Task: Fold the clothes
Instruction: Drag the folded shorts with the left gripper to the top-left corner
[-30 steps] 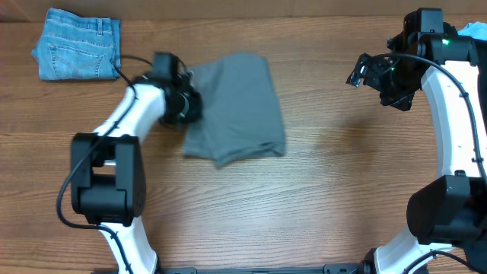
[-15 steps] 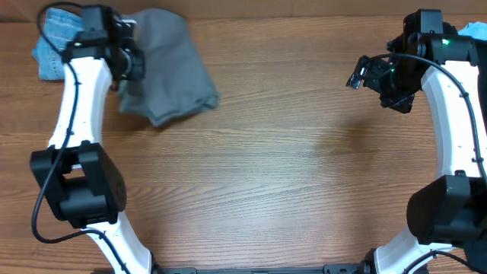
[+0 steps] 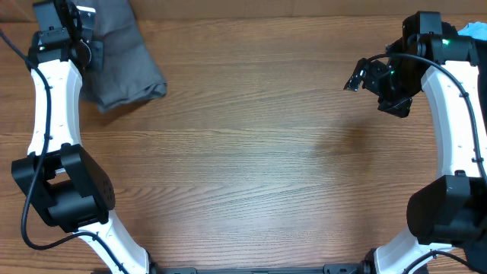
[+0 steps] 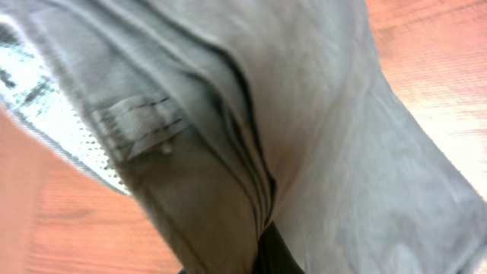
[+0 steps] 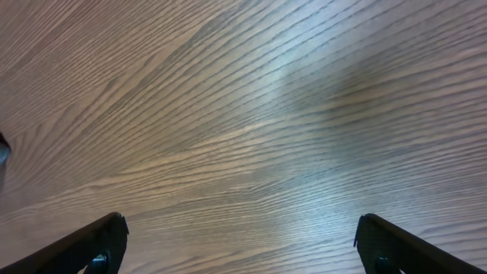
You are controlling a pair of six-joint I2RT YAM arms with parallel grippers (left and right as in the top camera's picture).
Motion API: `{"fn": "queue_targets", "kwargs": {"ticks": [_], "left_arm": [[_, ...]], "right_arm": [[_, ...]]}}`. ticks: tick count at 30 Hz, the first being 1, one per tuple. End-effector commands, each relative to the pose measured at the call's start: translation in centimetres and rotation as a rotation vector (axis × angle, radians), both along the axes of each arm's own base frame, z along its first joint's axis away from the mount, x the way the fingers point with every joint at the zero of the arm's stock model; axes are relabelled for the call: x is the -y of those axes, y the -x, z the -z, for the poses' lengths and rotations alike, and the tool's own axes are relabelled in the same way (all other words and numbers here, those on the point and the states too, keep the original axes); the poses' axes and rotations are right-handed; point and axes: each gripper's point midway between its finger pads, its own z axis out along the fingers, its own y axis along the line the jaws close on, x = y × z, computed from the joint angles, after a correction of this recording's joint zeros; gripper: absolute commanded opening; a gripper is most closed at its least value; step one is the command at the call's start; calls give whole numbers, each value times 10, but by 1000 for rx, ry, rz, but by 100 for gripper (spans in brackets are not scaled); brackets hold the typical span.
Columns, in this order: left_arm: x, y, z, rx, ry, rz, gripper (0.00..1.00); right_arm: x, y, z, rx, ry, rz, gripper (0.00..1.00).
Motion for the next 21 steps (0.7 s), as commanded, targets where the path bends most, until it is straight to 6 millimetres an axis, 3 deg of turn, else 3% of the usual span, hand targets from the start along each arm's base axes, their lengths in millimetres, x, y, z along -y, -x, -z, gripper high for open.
{"fn": "queue_targets", "kwargs": {"ticks": [1, 7, 21], "left_arm": [[-20, -14, -32, 85, -111, -14, 4], [-30, -15, -37, 109, -124, -30, 4], [-79, -13, -54, 189, -184, -136, 4]], "right_arm": [[-6, 0, -4, 5, -30, 7, 100], [-7, 4, -3, -15, -31, 11, 100], [-7, 6, -3, -25, -32, 10, 100]]}}
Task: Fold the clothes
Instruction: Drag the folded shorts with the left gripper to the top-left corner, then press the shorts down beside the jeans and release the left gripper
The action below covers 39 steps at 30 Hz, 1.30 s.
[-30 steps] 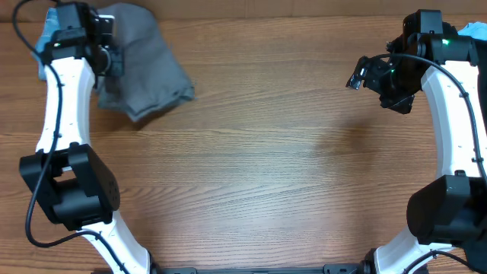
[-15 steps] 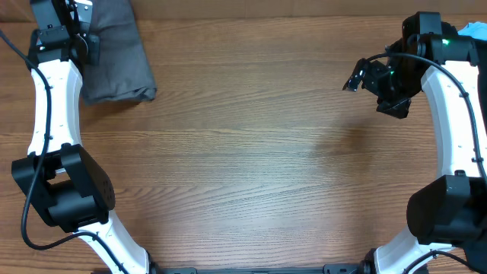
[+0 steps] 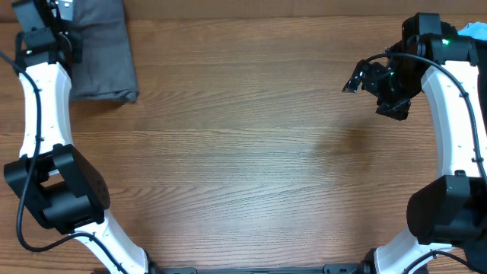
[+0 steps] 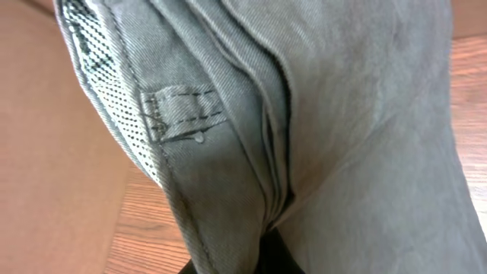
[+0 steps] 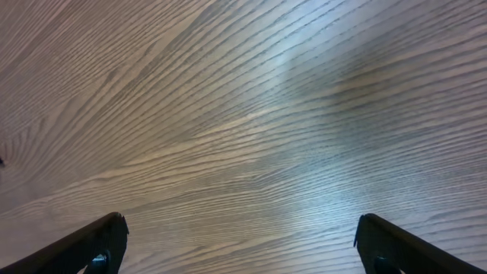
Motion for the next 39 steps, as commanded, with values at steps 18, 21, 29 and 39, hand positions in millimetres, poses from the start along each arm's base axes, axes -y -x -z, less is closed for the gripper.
{"fn": "queue_targets", "kwargs": {"ticks": [18, 21, 29, 39], "left_arm": [[-94, -3, 18, 87, -139, -290, 87], [-97, 2, 11, 98, -157, -338, 100], [-54, -9, -48, 229, -142, -297, 100], [-1, -51, -41, 391, 88, -200, 4]], "right_arm": [[-2, 9, -1, -32, -2, -9, 100], [-3, 10, -1, -32, -2, -10, 100], [-3, 11, -1, -35, 1, -31, 100], [-3, 13, -1, -39, 1, -34, 100]]}}
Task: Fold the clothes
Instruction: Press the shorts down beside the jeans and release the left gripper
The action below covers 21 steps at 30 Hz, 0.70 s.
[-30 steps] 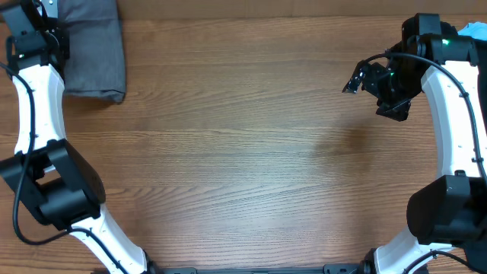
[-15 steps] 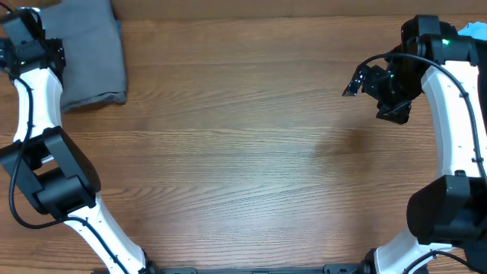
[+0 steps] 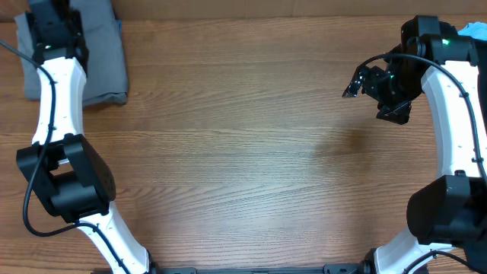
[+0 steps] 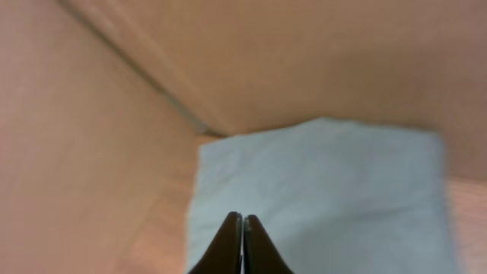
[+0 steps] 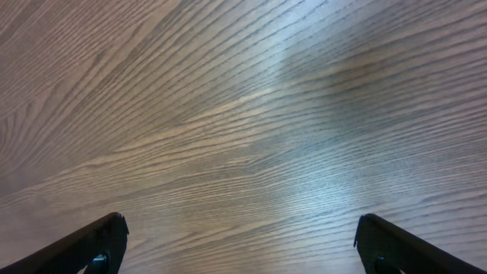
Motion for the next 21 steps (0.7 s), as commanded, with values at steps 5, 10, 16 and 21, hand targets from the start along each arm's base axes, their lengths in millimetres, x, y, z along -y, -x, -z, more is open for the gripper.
{"fn": "queue_targets", "kwargs": {"ticks": [5, 10, 16, 21], "left_arm": [[-18, -18, 34, 100, 144, -37, 4], [-38, -26, 96, 47, 184, -59, 4], [-59, -34, 153, 21, 246, -72, 4], [-70, -41, 181, 30, 320, -71, 4]], "right_arm": [[-2, 6, -2, -14, -1, -15, 100], [-2, 6, -2, -17, -2, -14, 100], [-3, 14, -1, -50, -5, -13, 100], [-3, 16, -1, -62, -7, -2, 100]]}}
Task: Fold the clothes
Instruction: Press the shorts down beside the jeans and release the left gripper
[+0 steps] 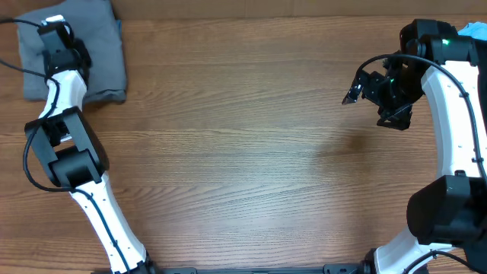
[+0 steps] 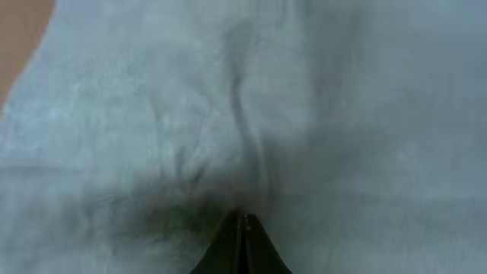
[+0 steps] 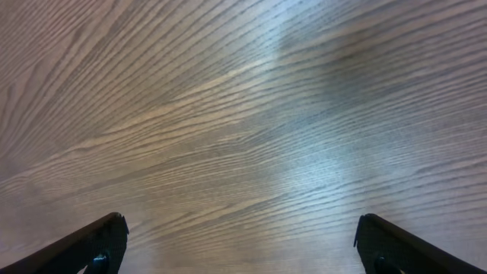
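A folded grey garment (image 1: pixel 103 53) lies flat in the table's far left corner. My left gripper (image 2: pixel 243 221) is down on it, fingertips together and touching the cloth, which fills the left wrist view (image 2: pixel 228 99). No fold of cloth shows between the tips. My right gripper (image 3: pixel 243 247) hangs open over bare wood at the right side of the table, its two fingers (image 3: pixel 99 243) wide apart with nothing between them.
The wooden table (image 1: pixel 243 152) stretches between the two arms. A small blue thing (image 1: pixel 473 29) peeks in at the far right corner. The left arm's white link (image 1: pixel 55 87) lies over the garment's near edge.
My left gripper, then shut and raised with the cloth and a brown surface ahead of it, is now down with its tips against the garment. The garment and the right gripper have hardly moved.
At first my left gripper held the folded garment, which lay askew near the far left corner. Then the garment was further left, still gripped. Later it lay square in the corner with the gripper shut and free of it. Now the tips rest on the cloth.
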You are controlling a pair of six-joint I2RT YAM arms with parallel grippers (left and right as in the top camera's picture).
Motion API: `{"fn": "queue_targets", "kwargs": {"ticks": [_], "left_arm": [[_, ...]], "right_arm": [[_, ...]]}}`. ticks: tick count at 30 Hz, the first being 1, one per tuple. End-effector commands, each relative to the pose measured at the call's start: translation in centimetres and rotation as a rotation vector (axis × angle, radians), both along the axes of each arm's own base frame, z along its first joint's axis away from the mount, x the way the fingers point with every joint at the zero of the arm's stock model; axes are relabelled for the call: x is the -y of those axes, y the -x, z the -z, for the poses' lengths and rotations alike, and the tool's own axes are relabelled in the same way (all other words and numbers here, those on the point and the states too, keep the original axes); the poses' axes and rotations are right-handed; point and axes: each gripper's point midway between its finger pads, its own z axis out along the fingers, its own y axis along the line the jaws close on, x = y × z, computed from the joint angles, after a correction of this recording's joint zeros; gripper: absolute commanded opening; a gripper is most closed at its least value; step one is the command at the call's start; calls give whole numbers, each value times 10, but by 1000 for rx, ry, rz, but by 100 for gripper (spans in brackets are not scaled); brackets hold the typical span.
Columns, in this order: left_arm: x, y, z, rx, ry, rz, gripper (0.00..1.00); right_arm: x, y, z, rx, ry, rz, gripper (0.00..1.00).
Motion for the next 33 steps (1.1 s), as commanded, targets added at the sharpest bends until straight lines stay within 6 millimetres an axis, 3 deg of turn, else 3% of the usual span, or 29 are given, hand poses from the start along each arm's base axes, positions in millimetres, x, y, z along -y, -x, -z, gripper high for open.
{"fn": "queue_targets", "kwargs": {"ticks": [1, 7, 8, 9, 13, 16, 20, 21, 22, 26, 29, 31, 32, 33], "left_arm": [[-12, -10, -2, 61, 51, -8, 4], [-17, -23, -63, 129, 26, -6, 4], [-19, -29, -91, 175, 11, -5, 4], [-20, -31, -102, 198, 2, -4, 4], [-24, -38, -127, 279, -26, 8, 4], [-24, -42, -108, 269, 2, 43, 4], [-28, -47, -66, 233, 21, 43, 4], [-28, -49, -51, 224, 26, 44, 4], [-29, -50, -18, 193, 40, 42, 4], [-26, -42, 36, 96, 83, 33, 6], [-22, -39, 46, 64, 101, 38, 11], [-23, -41, 31, 79, 94, 39, 19], [-23, -42, 20, 90, 90, 39, 26], [-24, -44, 1, 112, 90, 36, 44]], "right_arm": [[-2, -1, -3, 2, -3, 18, 100], [-5, 2, -3, -11, -4, 25, 100], [-7, 2, -2, -13, -4, 18, 100], [-9, 3, -2, -13, -4, 13, 100], [-18, 3, -2, -13, -4, -13, 100], [-24, 3, -3, -8, -3, -32, 100], [-27, 1, -3, 2, -3, -39, 100], [-27, 1, -3, 3, -3, -40, 100], [-27, 0, -3, 5, -3, -39, 100], [-27, 1, -3, -5, -4, -25, 100], [-29, 2, -3, -6, -4, -28, 100], [-31, 2, -3, -5, 0, -30, 100], [-31, 2, -2, -10, 17, -18, 100], [-28, 2, 0, -18, 47, 2, 100]]}}
